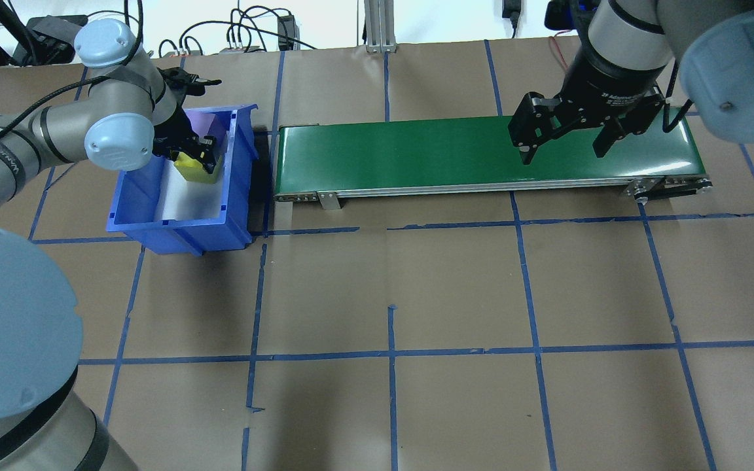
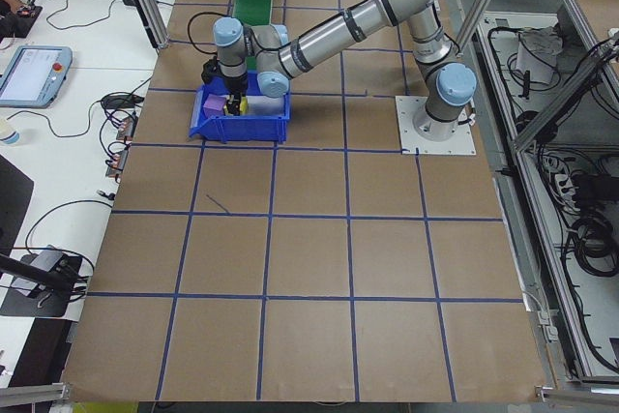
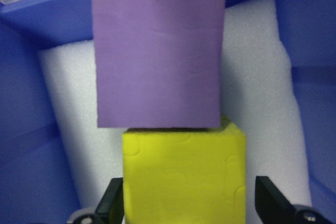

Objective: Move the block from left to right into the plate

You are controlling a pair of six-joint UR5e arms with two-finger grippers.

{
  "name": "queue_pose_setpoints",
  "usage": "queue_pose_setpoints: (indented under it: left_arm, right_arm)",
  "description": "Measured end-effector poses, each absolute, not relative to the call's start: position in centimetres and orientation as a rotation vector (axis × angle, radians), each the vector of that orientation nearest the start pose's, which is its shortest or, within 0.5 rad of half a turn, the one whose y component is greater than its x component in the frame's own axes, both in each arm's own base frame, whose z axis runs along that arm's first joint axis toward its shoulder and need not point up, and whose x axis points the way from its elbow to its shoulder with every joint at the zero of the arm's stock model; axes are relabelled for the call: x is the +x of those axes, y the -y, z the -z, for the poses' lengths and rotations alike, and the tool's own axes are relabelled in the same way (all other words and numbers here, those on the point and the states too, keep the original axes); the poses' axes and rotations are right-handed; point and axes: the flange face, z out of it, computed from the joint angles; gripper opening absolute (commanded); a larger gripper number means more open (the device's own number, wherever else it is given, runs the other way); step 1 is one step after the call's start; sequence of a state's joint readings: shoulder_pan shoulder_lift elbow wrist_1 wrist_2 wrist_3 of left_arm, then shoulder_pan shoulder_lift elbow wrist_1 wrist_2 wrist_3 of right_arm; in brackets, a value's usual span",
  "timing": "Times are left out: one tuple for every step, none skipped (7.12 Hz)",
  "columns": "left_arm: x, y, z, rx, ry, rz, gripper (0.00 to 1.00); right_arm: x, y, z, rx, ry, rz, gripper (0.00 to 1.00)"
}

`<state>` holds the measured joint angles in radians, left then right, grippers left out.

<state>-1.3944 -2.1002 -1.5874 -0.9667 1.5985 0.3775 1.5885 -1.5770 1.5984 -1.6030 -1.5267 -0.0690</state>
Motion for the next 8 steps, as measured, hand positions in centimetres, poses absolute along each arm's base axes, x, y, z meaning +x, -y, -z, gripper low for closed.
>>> queue_pose_setpoints:
  left_arm:
    - [-1.3, 66.9, -25.6, 0.306, -3.066, 0.128, 0.53]
    - [-1.3, 66.5, -28.8, 0.293, -3.050, 0.183, 0.53]
    - [-1.8, 65.5, -31.9, 0.266, -3.049, 0.208, 0.53]
    - [-3.1, 64.3, -34.5, 0.211, -3.063, 0.211, 0.53]
    - [-5.9, 63.3, -36.3, 0.139, -3.083, 0.231, 0.53]
    - [-9.6, 62.6, -37.3, 0.101, -3.103, 0.256, 0.53]
    - [-13.4, 61.9, -37.4, 0.119, -3.117, 0.261, 0.53]
    - [-17.1, 61.3, -36.5, 0.178, -3.122, 0.243, 0.52]
  right_arm:
    - [14.6, 48.8, -48.1, -0.135, -3.095, 0.018, 1.00]
    - [14.6, 48.8, -48.1, -0.135, -3.094, 0.018, 1.00]
    - [14.6, 48.8, -48.1, -0.134, -3.094, 0.018, 1.00]
    - [14.6, 48.8, -48.1, -0.134, -3.094, 0.018, 1.00]
    - [14.6, 48.8, -48.1, -0.133, -3.094, 0.018, 1.00]
    - [14.6, 48.8, -48.1, -0.133, -3.094, 0.018, 1.00]
    - [14.6, 48.8, -48.1, -0.133, -3.094, 0.018, 1.00]
    - [14.6, 48.8, -48.1, -0.133, -3.094, 0.018, 1.00]
